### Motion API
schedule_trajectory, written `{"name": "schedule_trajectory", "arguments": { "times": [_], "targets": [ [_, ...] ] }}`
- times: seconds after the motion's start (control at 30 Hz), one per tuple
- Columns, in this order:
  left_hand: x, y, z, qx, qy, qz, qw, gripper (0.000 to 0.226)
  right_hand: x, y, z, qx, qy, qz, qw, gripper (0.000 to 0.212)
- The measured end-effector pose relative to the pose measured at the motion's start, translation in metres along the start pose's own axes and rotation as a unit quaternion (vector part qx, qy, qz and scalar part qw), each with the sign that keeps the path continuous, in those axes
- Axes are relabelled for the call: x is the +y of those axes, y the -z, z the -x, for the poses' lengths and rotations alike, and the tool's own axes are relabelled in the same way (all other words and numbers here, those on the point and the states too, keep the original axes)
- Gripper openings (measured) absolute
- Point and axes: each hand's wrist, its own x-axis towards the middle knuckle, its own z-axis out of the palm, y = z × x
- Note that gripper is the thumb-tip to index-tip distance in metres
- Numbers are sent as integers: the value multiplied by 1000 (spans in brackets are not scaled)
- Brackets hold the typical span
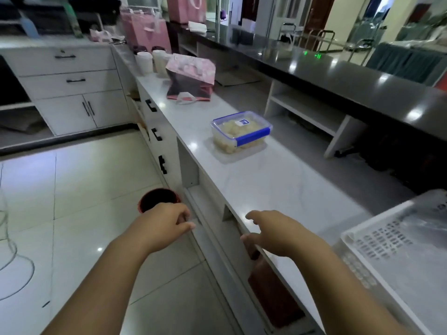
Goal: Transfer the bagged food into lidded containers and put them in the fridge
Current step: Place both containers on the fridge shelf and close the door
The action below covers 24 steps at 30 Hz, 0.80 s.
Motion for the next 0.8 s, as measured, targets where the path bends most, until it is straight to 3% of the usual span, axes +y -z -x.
{"name": "schedule_trajectory", "arguments": {
  "times": [0.17,0.4,0.57,0.67,0.8],
  "targets": [
    [-15,21,-66,-13,10,12,1000,28,5,21,-67,21,-26,-23,999,60],
    [-17,54,-177,17,25,32,999,19,27,68,-178,122,-100,-65,985,53],
    [-12,76,-250,57,16,55,997,21,23,95,-249,252,-147,-246,924,63],
    [-5,80,-283,95,-2,88,992,25,21,97,-277,257,-183,-301,900,73],
    [-5,79,-326,102,-40,124,986,33,23,86,-298,246,-159,-408,865,87]
  ]
}}
